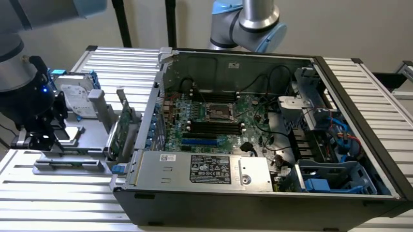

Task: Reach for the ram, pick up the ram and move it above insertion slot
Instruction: 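Pick up the ram and move it above insertion slot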

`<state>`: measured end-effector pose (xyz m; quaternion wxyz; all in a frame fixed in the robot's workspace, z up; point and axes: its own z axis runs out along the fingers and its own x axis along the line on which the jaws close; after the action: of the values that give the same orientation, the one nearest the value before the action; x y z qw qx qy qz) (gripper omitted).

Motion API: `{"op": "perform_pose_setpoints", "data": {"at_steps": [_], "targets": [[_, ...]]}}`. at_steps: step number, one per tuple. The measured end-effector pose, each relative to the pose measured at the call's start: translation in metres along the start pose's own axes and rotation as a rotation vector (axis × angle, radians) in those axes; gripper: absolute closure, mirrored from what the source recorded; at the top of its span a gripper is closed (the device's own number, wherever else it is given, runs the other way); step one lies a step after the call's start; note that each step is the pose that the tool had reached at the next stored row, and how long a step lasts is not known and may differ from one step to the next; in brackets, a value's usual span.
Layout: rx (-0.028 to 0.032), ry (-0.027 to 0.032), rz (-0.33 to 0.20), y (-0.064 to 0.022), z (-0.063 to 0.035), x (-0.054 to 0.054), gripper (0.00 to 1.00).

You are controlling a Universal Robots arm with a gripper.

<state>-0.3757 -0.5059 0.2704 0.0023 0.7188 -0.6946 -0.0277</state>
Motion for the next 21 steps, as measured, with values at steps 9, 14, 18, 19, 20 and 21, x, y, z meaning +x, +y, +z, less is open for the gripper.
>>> {"op": "perform_pose_setpoints", "data": {"at_steps": [9, 14, 18, 19, 20, 21], "targets": [[0.0017, -0.0020, 0.049, -0.0004, 0.0163, 0.001, 0.64], [0.0018, -0.0021, 0.050, -0.0004, 0.0254, 0.001, 0.64], [0.0019, -0.0022, 0.052, 0.0008, 0.0327, 0.001, 0.64], [0.0019, -0.0022, 0.052, 0.0014, 0.0345, 0.001, 0.64], [0.0016, -0.0020, 0.052, 0.0022, 0.0364, 0.001, 0.64], [0.0017, -0.0021, 0.052, 0.0028, 0.0382, 0.001, 0.64]]}}
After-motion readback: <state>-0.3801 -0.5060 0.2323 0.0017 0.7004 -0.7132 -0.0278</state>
